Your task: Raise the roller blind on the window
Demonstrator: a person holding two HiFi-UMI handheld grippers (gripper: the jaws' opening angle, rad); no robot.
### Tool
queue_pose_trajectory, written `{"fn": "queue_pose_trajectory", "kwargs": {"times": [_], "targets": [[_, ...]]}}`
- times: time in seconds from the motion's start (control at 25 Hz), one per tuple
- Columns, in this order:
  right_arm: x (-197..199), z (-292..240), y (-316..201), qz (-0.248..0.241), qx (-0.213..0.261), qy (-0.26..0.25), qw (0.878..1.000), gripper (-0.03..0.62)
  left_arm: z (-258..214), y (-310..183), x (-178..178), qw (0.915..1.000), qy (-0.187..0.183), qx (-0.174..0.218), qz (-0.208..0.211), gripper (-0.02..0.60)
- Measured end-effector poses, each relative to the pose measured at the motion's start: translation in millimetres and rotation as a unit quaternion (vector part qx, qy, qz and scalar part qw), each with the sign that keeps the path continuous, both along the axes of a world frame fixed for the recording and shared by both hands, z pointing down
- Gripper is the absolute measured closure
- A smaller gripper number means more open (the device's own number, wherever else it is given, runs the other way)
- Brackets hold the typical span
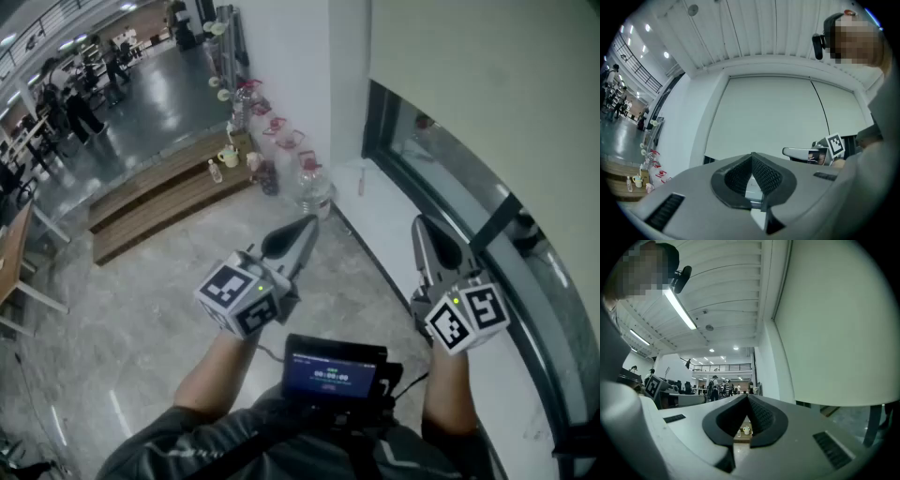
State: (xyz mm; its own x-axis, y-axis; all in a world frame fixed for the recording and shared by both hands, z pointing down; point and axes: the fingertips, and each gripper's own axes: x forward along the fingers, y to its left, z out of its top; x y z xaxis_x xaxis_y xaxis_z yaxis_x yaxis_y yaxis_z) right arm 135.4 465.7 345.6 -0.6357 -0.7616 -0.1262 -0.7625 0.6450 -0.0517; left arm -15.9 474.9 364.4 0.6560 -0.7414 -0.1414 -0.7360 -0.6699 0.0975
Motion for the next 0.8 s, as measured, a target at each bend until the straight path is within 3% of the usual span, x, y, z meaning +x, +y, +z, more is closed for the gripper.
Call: {"fn": "queue_pose_trajectory", "kwargs": {"times": [0.32, 0.52, 0.8], "targets": [[-8, 3, -6, 0.002, -0.002, 0.005, 1.0, 0.579, -1, -6, -8, 0.9999, 0.009, 0.004, -0.007, 0.588], [-19, 9, 1, -0.003, -0.015, -0.009, 1.0, 0.577, 14, 5, -21, 0.9996, 0.004, -0.026, -0.005, 0.588], [-40, 13, -9, 0.012, -0.023, -0.01, 1.0, 0.576, 18, -6, -49, 0.9998, 0.015, -0.015, -0.003, 0.588]]}}
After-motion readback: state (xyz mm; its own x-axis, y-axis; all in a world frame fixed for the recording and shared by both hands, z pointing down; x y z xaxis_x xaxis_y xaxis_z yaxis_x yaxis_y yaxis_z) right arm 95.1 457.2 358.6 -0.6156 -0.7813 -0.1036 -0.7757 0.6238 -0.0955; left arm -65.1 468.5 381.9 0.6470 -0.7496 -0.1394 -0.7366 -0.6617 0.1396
